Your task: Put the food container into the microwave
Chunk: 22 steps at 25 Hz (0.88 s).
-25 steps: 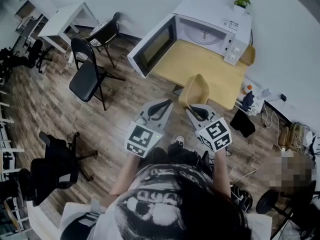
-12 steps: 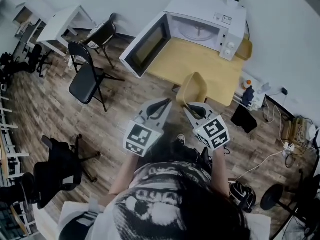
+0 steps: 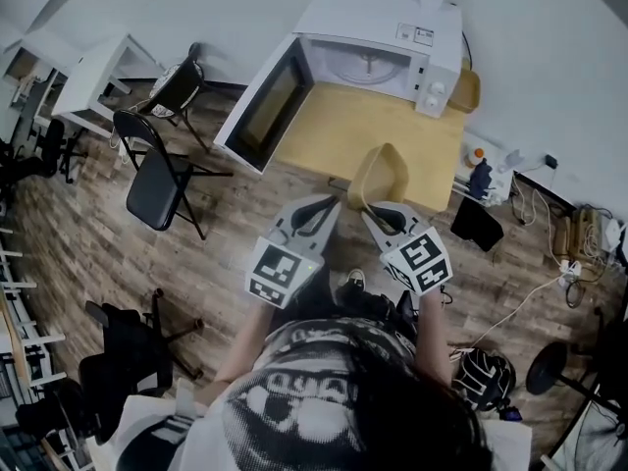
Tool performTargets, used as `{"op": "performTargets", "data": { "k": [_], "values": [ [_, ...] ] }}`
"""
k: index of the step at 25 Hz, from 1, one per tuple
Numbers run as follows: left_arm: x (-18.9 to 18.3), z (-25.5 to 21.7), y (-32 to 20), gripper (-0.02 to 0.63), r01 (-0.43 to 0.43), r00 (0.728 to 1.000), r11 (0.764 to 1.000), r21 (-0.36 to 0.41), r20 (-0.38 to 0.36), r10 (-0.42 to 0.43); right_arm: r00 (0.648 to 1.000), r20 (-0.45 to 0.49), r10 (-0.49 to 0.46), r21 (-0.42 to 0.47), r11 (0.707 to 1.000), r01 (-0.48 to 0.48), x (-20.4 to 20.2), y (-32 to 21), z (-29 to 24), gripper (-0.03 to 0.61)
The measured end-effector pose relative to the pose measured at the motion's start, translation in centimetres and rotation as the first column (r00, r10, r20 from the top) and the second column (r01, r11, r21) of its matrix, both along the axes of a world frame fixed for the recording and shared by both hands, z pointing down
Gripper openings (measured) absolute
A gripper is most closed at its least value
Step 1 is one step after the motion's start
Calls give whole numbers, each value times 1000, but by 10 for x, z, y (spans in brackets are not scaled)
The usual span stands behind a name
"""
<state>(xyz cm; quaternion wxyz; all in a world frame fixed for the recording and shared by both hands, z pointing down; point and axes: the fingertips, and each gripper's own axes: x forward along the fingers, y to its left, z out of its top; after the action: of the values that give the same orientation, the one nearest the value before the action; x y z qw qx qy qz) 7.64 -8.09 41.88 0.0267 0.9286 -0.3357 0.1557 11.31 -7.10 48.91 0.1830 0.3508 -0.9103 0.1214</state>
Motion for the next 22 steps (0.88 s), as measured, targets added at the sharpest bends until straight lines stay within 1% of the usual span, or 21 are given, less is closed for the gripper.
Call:
{"op": "performTargets", "data": {
  "k": [4, 8, 12, 18, 22],
  "values": [
    [-13, -2, -34, 11, -12, 1000, 1000, 0, -10, 12, 1000, -3, 23, -12, 1000, -23, -10, -32, 3, 26],
    [-30, 2, -74, 11, -32, 999, 999, -13, 6, 32, 999, -8, 46, -32, 998, -47, -25, -68, 7, 26],
    [-45, 1, -111, 11, -60, 998, 998, -19, -4, 60, 997, -24, 66, -54, 996, -68, -39, -103, 11, 25],
    [-62, 5, -159, 12, -120, 993, 992, -34, -18, 119, 992, -73, 103, -69, 992, -108, -55, -155, 20, 26],
    [-69, 8, -184, 11, -167, 986, 985, -41, -27, 166, 985, -111, 134, -75, 987, -143, -58, -188, 28, 26]
  ]
}}
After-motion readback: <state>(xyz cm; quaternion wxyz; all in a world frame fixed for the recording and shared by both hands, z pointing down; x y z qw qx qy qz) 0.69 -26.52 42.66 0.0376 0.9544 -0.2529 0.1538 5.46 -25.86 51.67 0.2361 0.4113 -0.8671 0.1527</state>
